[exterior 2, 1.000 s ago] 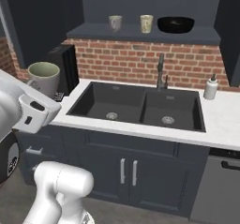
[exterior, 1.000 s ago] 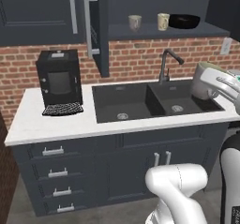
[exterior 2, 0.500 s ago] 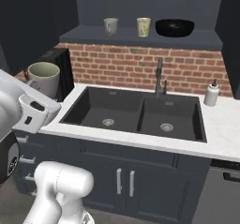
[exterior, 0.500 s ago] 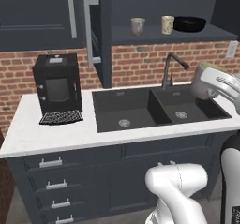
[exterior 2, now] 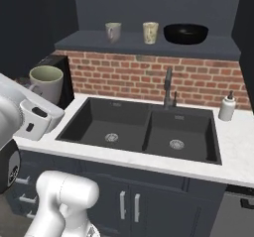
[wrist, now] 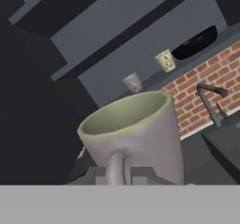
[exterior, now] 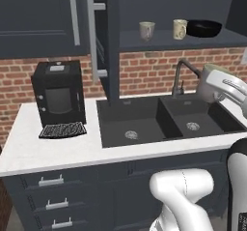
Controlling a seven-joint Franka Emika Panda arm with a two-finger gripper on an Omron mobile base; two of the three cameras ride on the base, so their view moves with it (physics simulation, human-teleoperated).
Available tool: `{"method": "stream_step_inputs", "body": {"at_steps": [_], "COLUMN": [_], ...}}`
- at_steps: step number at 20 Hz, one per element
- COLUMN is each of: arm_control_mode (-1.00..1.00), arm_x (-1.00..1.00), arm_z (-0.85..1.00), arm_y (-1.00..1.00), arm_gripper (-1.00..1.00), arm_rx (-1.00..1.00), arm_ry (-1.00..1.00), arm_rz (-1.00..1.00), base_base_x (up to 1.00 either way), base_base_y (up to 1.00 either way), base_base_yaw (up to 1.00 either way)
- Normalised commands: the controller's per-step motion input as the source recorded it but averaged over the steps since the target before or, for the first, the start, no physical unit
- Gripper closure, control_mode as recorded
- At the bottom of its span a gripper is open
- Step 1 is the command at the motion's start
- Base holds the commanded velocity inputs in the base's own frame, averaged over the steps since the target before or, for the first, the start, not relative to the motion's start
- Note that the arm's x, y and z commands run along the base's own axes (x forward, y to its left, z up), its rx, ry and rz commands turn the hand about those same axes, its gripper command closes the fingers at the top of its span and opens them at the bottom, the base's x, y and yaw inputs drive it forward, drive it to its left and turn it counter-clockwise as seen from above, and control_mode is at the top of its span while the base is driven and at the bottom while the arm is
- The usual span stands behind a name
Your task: Gather all objects into one cabinet and sort the glasses and bowls to opposite sides.
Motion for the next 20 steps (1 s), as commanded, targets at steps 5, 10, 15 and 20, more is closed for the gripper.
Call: {"method": "stream_step_inputs", "body": {"at_steps": [5, 10, 15, 20], "arm_control_mode": [1.00, 1.00, 1.00, 1.00], "arm_x": [0.00, 0.00, 0.00, 0.00], "arm_z": [0.00, 0.00, 0.00, 0.00], "arm_y": [0.00, 0.00, 0.00, 0.00], "arm_gripper": [1.00, 1.00, 1.00, 1.00], "arm_rx": [0.00, 0.00, 0.00, 0.00], "arm_ry": [0.00, 0.00, 0.00, 0.00], "arm_rz": [0.00, 0.00, 0.00, 0.00], "base_base_x": [0.42, 0.34, 0.29, 0.36], "base_base_y": [-0.09, -0.03, 0.00, 0.00], "base_base_yaw": [0.04, 0.01, 0.00, 0.01]}}
